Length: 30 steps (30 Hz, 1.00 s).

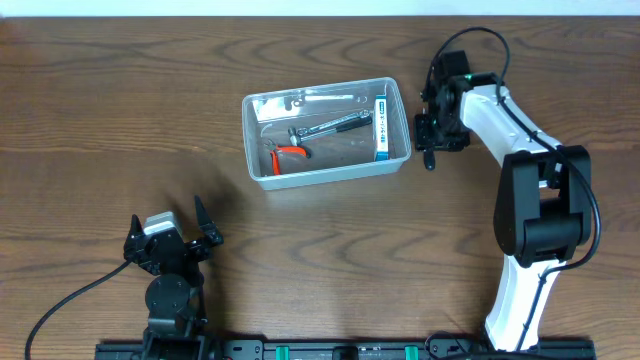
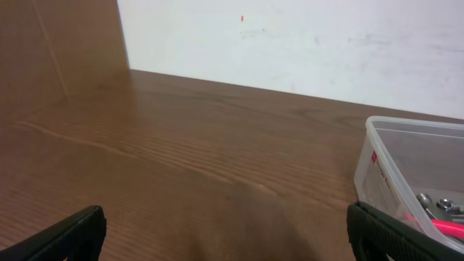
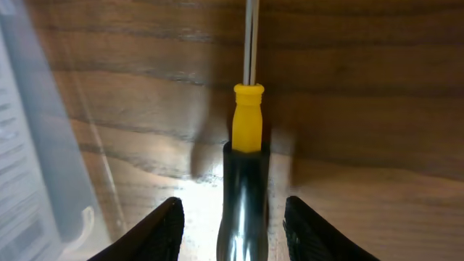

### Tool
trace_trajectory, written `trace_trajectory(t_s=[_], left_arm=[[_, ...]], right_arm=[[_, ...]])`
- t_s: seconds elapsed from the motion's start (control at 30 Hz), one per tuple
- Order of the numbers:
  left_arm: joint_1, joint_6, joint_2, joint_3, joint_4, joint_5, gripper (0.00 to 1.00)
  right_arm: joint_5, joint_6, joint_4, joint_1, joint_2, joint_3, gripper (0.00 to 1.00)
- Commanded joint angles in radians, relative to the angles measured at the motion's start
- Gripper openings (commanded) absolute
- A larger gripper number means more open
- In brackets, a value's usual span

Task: Pack container
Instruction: 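Grasp the yellow-handled screwdriver with the right gripper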

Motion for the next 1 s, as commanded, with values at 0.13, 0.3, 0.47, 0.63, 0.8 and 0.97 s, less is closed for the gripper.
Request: trace_trajectory(t_s=[0.13,0.3,0.47,0.63,0.8,0.97], left_arm=[[0.002,0.002,-0.003,-0.024,-0.026,-0.016,0.98],[0.002,0.002,-0.003,-0.024,-0.026,-0.016,0.98],[0.002,0.002,-0.003,-0.024,-0.026,-0.016,0.98],[0.002,0.002,-0.003,-0.024,-0.026,-0.016,0.98],[0.002,0.002,-0.003,-0.024,-0.026,-0.016,0.98],[0.002,0.002,-0.003,-0.024,-0.026,-0.016,0.98]], right_arm=[[-0.004,0.029,0.051,0.008,0.006,-0.066,0.42],[-0.003,0.028,0.056,0.008,0.006,-0.067,0.29],[-0.003,0.028,0.055,0.006,0.006,-0.067,0.18],[0.011,0.023,0.039,-0.005,-0.004,-0.045,0.16],[0.010,0.008,-0.071,-0.047,-0.078,0.097,0.12],[-0.031,0.008,-0.164,-0.038,-0.198,0.288,0.02]])
